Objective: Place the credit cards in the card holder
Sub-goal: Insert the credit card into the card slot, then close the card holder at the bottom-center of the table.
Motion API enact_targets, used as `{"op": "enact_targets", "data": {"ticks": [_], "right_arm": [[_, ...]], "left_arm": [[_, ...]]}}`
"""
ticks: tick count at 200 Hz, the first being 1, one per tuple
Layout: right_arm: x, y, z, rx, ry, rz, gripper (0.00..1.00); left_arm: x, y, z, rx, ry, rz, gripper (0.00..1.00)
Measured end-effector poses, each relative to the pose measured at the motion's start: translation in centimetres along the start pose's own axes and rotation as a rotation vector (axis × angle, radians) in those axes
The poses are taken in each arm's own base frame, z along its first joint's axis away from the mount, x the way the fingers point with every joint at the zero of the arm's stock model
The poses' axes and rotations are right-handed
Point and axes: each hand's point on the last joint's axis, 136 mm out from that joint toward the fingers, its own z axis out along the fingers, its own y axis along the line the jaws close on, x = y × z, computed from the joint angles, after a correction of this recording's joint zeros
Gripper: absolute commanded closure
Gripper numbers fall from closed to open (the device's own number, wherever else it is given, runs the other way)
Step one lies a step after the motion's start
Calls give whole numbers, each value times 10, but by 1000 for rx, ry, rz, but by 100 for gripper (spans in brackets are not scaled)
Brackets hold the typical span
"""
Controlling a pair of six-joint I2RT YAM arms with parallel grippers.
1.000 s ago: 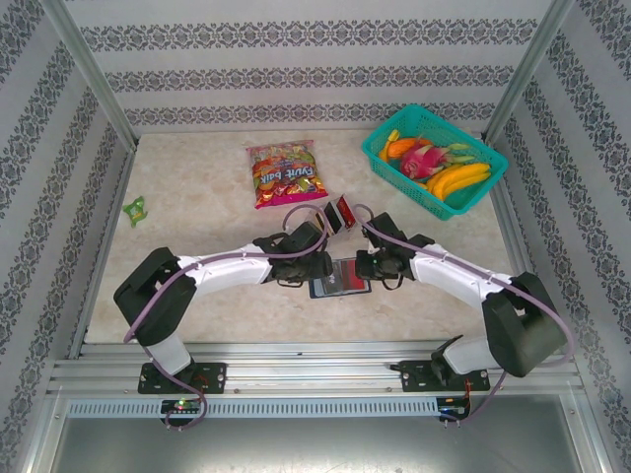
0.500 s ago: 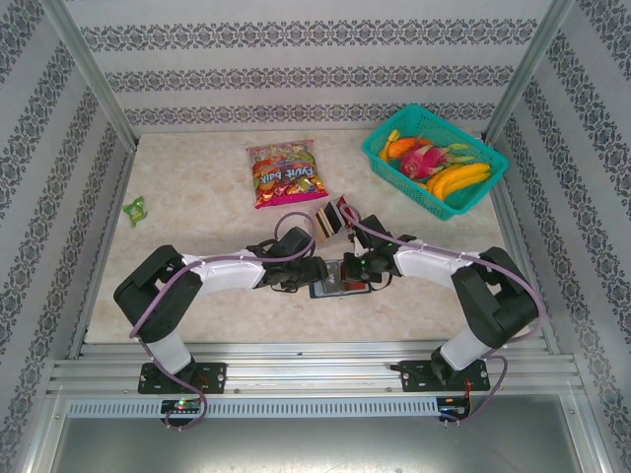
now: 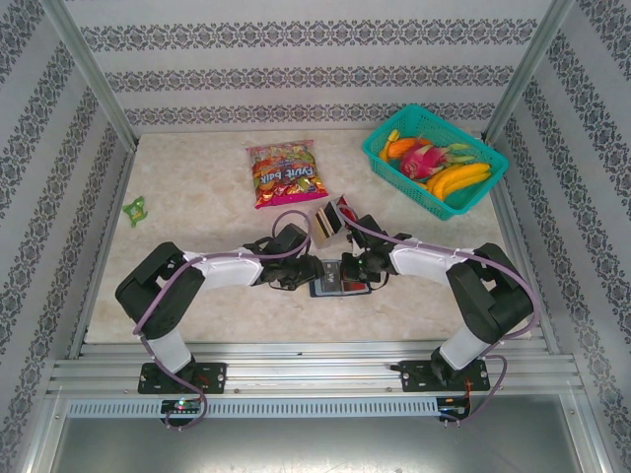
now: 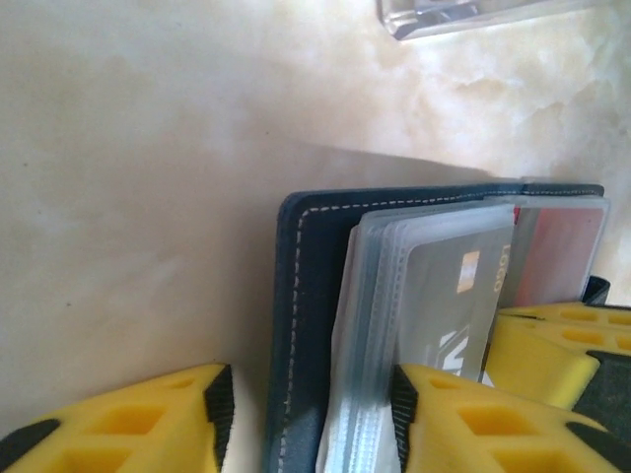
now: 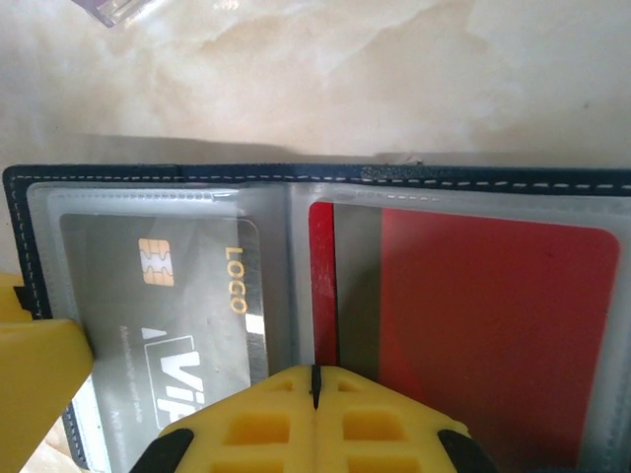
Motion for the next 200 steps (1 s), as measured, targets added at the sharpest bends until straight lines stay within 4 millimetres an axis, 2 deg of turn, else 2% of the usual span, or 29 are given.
{"op": "enact_targets", "data": {"ticks": [37, 55, 70, 91, 117, 156, 200], "right_arm": [[-2, -1, 0, 3, -6, 2, 92], [-4, -6, -4, 17, -15, 11, 82], [-4, -7, -13, 35, -28, 2, 70], [-9, -10, -37, 76, -94, -23, 55], [-17, -20, -57, 173, -153, -53, 50], [-7, -41, -48, 304, -105, -76, 43], [-4, -41, -28, 382, -48, -128, 43]], "left_arm": [[-1, -10, 7, 57, 12, 12, 88], [-2, -15, 7, 74, 10, 17, 96], [-1, -19, 4, 87, 9, 27, 98], [-1, -28, -5, 111, -2, 44, 98], [-2, -35, -15, 125, -11, 62, 98], [-3, -38, -18, 129, -14, 73, 98], [-3, -39, -19, 123, -10, 76, 98]]}}
